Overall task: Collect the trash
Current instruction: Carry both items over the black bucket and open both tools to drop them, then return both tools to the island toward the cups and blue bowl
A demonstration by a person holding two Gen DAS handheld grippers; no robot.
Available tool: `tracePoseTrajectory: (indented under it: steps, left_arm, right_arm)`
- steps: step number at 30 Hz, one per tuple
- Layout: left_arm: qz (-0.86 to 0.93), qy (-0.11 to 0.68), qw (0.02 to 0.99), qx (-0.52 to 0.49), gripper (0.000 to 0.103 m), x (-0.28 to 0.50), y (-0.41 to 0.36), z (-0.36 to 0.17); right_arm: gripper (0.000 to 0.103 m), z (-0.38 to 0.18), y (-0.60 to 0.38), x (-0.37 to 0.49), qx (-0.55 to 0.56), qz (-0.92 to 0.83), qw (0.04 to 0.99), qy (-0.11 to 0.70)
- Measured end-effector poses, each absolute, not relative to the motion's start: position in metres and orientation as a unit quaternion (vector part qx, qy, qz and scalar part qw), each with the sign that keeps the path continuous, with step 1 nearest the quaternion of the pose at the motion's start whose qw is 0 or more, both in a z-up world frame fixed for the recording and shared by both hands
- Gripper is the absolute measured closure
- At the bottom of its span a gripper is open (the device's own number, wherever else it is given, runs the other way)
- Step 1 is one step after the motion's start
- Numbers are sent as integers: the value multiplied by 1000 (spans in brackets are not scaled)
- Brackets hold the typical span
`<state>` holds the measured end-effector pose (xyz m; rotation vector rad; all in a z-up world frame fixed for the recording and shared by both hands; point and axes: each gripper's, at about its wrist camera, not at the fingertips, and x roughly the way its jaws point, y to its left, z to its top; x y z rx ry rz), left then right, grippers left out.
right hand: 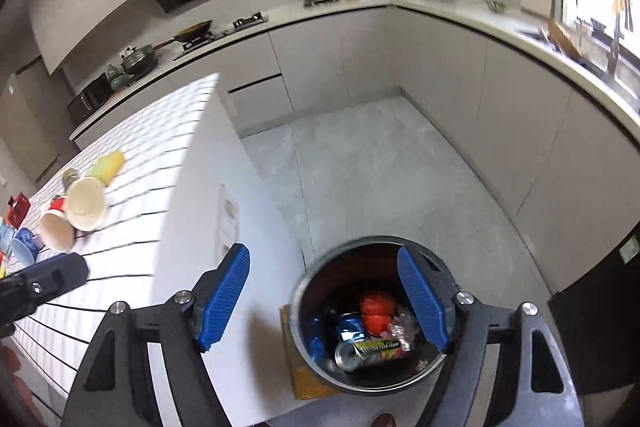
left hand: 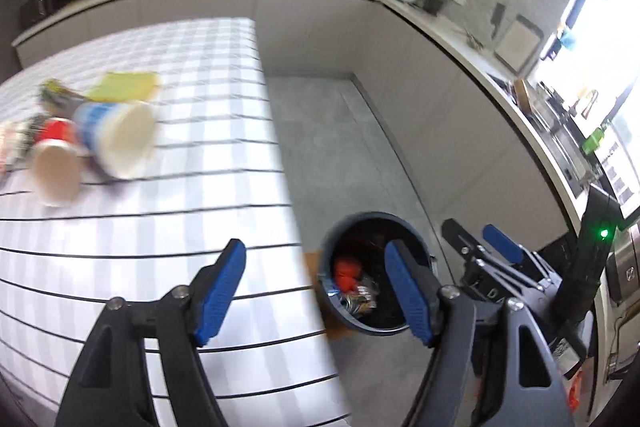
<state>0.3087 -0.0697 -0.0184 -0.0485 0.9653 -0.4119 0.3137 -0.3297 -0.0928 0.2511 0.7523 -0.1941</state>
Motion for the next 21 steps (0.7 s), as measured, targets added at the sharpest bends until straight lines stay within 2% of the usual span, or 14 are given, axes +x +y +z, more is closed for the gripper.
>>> tracePoseTrajectory:
  steps: [7,12,21]
  left_arm:
    - [-130,447,885,-22,26,311,52,-19]
    - [-62,448,891,-27,26,323,135,-27]
    - [21,449,890,-72,26,339,210,-37]
  right_arm:
    - [25,-62,-225,325,109,-60,931,343]
    - [25,-65,-156,339,100,-34,933,344]
    - [25,-64,-77,375,74,35,931,355]
